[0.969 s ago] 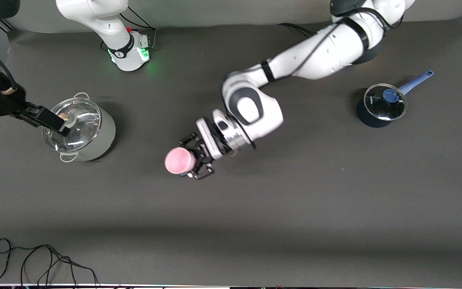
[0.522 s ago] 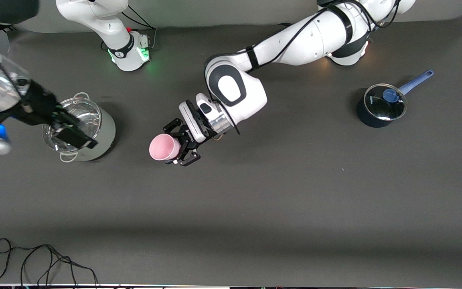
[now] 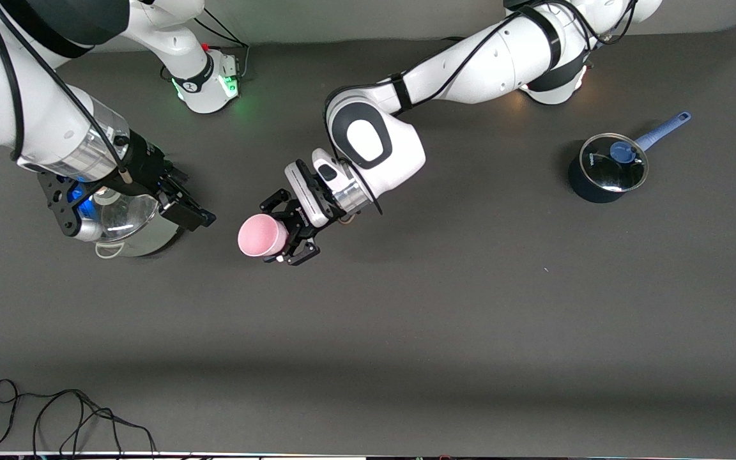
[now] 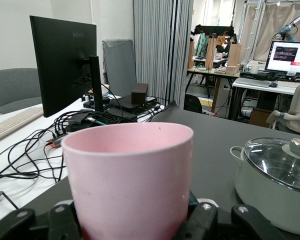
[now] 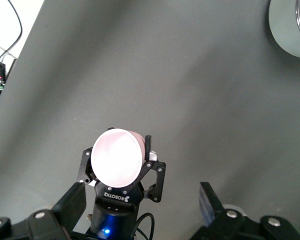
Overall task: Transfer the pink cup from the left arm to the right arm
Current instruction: 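Carry the cup with the left gripper while the right gripper approaches, then grasp the pink cup rim with the right gripper beside the left gripper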
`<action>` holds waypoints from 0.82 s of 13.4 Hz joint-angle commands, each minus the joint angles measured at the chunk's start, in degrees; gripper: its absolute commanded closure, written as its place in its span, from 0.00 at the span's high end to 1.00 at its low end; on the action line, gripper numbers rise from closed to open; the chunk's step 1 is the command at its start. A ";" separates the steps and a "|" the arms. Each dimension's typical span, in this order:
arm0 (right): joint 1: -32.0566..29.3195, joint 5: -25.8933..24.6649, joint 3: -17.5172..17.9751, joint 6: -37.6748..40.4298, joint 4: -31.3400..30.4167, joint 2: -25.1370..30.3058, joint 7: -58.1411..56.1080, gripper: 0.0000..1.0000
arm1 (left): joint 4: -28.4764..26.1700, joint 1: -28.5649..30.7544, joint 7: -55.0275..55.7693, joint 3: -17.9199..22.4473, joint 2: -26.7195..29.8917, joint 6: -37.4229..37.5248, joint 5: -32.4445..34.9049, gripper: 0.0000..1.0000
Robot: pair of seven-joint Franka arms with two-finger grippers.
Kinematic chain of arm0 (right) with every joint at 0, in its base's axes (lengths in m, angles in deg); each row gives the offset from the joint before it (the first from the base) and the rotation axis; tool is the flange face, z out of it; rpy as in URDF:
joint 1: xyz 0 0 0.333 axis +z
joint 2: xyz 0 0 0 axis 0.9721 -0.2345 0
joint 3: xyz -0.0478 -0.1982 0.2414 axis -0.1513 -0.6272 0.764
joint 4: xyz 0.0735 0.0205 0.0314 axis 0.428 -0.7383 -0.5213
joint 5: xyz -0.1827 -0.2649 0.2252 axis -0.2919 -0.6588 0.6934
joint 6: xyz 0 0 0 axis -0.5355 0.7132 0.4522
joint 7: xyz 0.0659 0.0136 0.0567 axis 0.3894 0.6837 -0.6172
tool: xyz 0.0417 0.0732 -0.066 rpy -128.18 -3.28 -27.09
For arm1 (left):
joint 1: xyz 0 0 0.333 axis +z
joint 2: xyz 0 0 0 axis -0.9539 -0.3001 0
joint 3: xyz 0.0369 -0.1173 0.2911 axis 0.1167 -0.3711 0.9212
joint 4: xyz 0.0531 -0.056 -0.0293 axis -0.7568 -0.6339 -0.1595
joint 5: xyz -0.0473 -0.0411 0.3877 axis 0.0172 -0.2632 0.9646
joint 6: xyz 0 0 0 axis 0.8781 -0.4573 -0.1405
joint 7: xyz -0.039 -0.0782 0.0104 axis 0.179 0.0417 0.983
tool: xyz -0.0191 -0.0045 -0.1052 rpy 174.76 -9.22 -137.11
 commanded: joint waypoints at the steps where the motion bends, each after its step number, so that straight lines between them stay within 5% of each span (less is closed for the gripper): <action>1: 0.37 2.12 -0.25 0.53 -2.03 -0.05 1.51 1.00 | 1.68 -1.36 0.57 0.84 0.14 -1.04 -0.33 0.00; 11: 2.91 2.39 -0.25 -9.31 -8.46 -2.94 1.86 1.00 | 1.68 -1.36 0.57 0.84 0.05 -1.04 -0.33 0.00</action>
